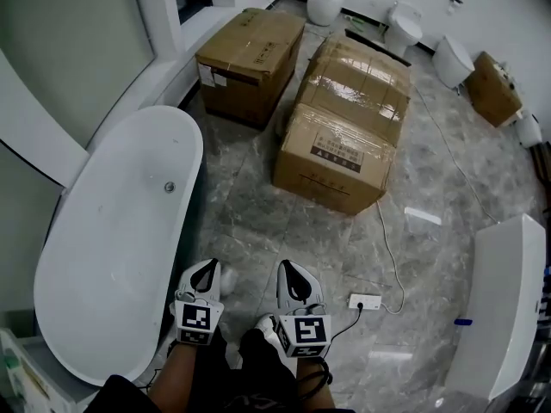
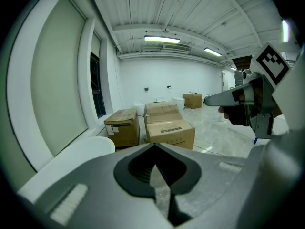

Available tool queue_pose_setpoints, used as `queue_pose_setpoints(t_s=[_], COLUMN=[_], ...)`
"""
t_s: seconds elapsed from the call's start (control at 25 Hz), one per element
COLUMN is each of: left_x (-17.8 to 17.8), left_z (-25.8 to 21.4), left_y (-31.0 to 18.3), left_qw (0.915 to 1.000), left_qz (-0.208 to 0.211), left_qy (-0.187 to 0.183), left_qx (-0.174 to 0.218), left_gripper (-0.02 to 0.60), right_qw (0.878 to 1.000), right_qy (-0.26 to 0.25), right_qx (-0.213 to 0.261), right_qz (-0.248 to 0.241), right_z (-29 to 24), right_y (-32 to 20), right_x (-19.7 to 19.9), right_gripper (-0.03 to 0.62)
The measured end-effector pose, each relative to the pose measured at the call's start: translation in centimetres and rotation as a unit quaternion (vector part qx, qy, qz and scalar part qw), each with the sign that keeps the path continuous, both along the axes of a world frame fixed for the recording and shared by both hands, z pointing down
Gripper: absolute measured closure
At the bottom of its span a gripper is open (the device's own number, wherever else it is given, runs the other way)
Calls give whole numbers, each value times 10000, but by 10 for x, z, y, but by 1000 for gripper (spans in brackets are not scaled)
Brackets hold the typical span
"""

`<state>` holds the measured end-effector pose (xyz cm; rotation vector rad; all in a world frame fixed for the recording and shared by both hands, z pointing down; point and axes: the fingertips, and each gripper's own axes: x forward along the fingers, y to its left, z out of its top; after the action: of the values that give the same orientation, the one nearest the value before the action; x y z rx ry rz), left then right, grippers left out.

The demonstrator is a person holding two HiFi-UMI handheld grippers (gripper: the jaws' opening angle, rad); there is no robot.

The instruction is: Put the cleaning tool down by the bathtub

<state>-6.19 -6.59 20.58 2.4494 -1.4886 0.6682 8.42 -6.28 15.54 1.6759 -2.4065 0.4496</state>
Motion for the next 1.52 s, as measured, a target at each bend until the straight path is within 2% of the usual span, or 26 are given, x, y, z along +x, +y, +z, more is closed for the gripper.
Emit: queue_pose_setpoints(t_s=[0.08,0.2,0.36,0.52,0.76,1.0,1.52], left_x=[2,0,2,-6,-9,-8,13], left_z=[-15,-35,-55,-72,-103,-132,-181], left_y=[-2,-2,2,5,4,4,-10], left_qw=[9998,9990,9990,9980,9956,9927,9855], left_qz=[13,70,-54,-76,-150,-132,60], left_qy=[81,-84,43,-173,145,206,353], left_qx=[168,426,431,597,913,1182,1657], left_gripper=[581,581,581,581,581,581,581], right_qw=[10000,9997,9990,9988,9974,9945,9902], right_qy=[0,-145,-204,-185,-22,6,106], right_qx=[75,97,384,448,714,1041,1392], right_qz=[36,147,82,55,-81,-72,-95], right_z=[-10,-23,-49,-65,-95,-126,-161], right_y=[1,0,1,6,9,8,7], right_x=[5,12,18,20,20,28,45], right_gripper=[572,572,572,573,574,576,580])
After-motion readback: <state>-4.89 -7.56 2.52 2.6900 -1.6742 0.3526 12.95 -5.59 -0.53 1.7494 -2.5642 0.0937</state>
